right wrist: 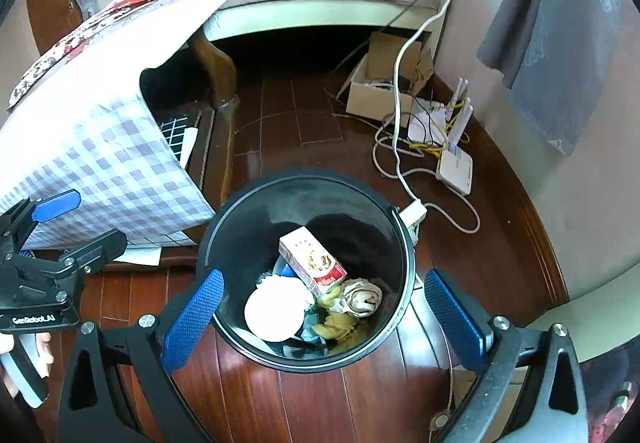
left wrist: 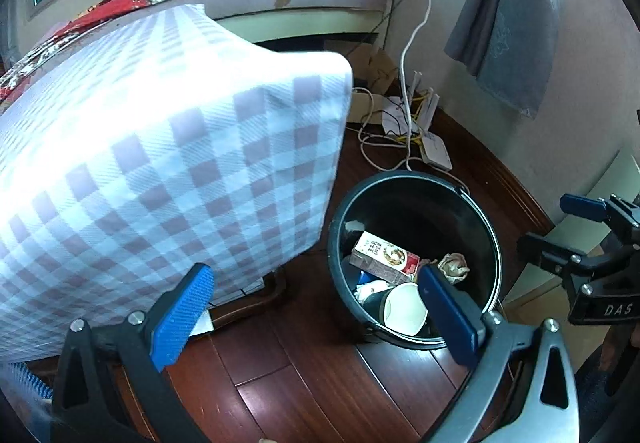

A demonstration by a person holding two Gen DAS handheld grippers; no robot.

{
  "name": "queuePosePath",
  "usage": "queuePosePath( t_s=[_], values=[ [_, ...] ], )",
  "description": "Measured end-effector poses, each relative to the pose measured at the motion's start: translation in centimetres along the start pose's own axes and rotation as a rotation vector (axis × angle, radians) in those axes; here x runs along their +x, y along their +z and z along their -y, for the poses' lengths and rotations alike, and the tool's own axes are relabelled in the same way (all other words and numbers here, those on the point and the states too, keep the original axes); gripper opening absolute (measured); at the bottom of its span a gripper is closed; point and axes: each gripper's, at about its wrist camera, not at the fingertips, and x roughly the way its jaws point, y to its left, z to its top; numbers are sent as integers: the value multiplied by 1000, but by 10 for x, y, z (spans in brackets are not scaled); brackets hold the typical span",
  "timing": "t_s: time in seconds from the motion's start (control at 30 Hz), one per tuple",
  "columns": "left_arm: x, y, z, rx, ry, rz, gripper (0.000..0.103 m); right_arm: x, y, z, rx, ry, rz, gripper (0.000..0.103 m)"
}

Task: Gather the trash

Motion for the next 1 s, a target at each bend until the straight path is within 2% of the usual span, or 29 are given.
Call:
queuePosePath(
  t_s=[0.27,1.0],
  values=[
    [-20,1,-17,-26,26,24,102,-13,8,-13,-17,4,12,102],
    [-122,15,-63,-93,112,151,102,-113,43,-72,-61,36,146,102]
  ],
)
